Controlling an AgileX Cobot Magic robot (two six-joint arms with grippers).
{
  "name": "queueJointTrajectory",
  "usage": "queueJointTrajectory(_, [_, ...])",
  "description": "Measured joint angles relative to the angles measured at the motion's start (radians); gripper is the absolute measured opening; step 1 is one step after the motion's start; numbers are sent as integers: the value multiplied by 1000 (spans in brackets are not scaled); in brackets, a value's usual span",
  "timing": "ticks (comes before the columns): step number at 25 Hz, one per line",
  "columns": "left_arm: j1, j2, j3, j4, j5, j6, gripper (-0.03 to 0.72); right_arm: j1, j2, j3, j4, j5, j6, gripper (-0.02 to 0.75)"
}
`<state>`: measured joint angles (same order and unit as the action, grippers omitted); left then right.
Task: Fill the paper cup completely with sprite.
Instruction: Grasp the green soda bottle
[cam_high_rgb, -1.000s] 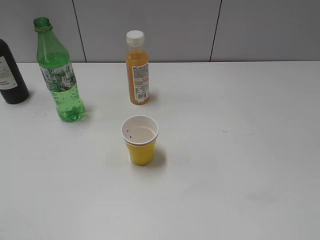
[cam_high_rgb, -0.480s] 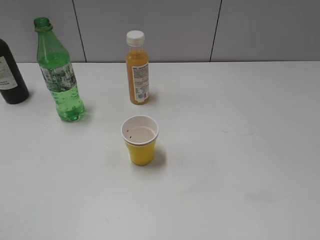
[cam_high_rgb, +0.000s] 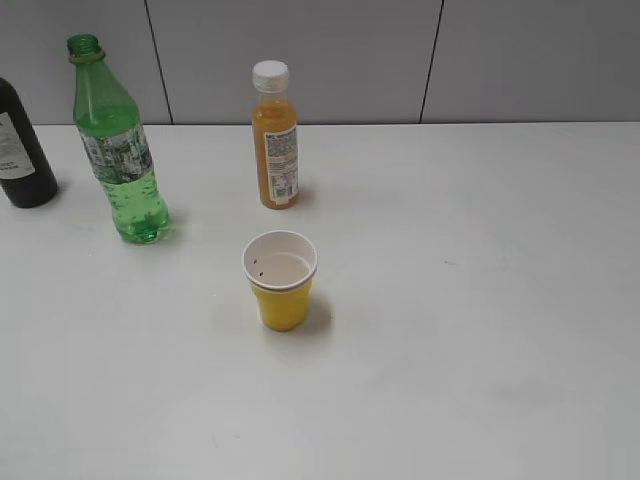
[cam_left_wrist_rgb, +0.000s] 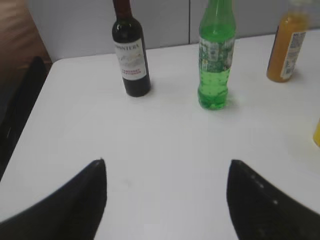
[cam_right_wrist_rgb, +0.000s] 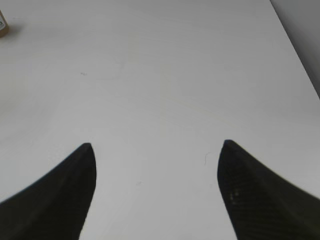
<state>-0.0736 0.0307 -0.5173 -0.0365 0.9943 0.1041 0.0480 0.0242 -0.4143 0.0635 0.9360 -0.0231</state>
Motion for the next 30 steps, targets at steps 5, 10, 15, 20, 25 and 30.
queueJointTrajectory(5, [0,97,-2,-34,-232,0,575,0,0,0,0,0,0,585])
queueJointTrajectory(10, [0,244,55,-58,-515,0,575,0,0,0,0,0,0,585])
queueJointTrajectory(15, [0,386,128,-99,-790,0,575,0,0,0,0,0,0,585])
queueJointTrajectory(20, [-7,554,162,-101,-1001,0,575,0,0,0,0,0,0,585])
queueJointTrajectory(25, [-74,749,166,-103,-1176,0,575,0,0,0,0,0,0,585])
queueJointTrajectory(30, [-148,945,166,-98,-1353,0,575,0,0,0,0,0,0,585])
